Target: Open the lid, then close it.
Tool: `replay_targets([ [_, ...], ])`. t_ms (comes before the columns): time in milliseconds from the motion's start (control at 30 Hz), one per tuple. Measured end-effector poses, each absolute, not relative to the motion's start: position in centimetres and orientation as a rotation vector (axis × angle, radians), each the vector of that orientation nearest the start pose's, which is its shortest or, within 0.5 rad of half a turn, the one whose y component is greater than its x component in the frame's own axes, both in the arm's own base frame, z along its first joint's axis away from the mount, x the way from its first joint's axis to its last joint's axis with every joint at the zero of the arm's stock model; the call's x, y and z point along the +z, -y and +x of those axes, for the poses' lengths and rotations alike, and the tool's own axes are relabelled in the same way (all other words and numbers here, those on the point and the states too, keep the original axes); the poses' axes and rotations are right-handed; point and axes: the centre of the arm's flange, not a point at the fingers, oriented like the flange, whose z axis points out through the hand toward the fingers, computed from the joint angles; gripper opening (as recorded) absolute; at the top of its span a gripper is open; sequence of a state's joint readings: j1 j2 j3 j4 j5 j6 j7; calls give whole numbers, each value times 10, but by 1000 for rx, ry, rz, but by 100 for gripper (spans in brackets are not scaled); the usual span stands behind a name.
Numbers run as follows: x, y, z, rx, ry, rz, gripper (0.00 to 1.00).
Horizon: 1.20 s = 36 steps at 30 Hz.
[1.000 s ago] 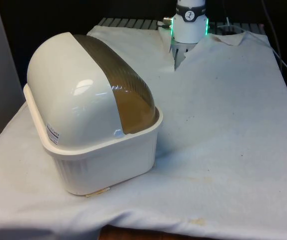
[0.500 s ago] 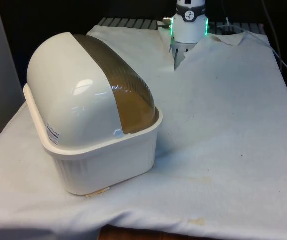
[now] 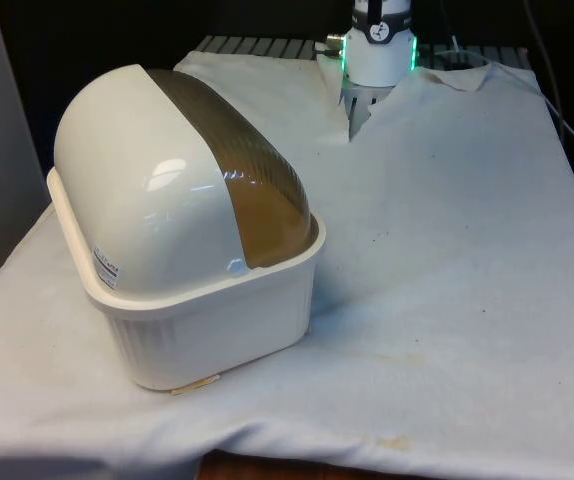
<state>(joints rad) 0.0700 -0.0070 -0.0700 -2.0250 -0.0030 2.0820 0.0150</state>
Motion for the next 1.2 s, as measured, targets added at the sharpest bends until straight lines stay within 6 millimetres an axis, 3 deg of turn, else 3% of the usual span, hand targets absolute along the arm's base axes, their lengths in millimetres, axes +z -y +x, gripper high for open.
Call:
replay_targets([
  [1200,384,0,553,-278,-216,-3100,0],
])
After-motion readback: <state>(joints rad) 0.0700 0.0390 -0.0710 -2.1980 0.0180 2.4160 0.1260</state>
